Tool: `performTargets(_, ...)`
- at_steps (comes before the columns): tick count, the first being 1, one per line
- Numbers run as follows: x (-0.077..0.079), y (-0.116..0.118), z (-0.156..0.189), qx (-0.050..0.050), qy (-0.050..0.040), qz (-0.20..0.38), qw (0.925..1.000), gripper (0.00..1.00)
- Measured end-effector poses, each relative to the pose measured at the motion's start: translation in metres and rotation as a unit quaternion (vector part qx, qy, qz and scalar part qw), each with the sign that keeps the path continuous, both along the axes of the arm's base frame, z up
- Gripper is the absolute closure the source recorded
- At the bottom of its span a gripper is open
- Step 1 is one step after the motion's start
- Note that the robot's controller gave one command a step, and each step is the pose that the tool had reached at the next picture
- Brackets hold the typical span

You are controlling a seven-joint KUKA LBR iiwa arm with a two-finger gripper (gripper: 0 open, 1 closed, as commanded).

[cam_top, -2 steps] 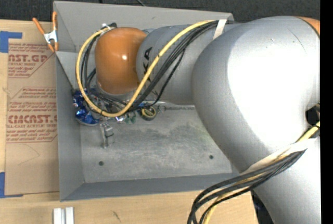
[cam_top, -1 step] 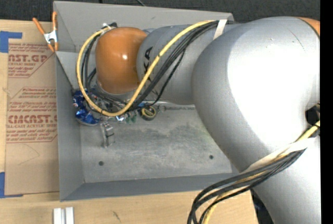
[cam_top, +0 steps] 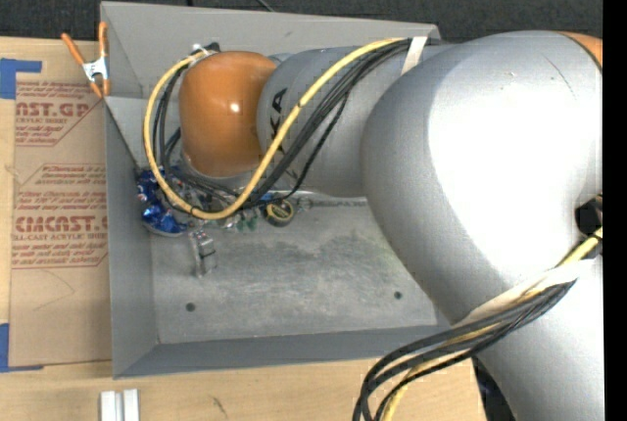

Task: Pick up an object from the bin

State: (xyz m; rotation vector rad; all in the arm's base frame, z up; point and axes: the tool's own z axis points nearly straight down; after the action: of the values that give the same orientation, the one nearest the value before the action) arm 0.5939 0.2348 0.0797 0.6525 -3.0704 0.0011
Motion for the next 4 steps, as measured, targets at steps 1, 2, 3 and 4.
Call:
performTargets(1,0.004,-0.043,-0.007,0.000,-0.0057,0.152,0.9883,0.00)
performTargets(2,-0.006,-0.002,0.009,-0.008,-0.0020,-0.056,0.9984,0.00)
performTargets(3,0.002,-0.002,0.000,-0.010,-0.0010,-0.010,0.9999,0.00)
performTargets(4,0.004,-0.003,0.000,-0.009,0.0011,0.004,1.0000,0.00)
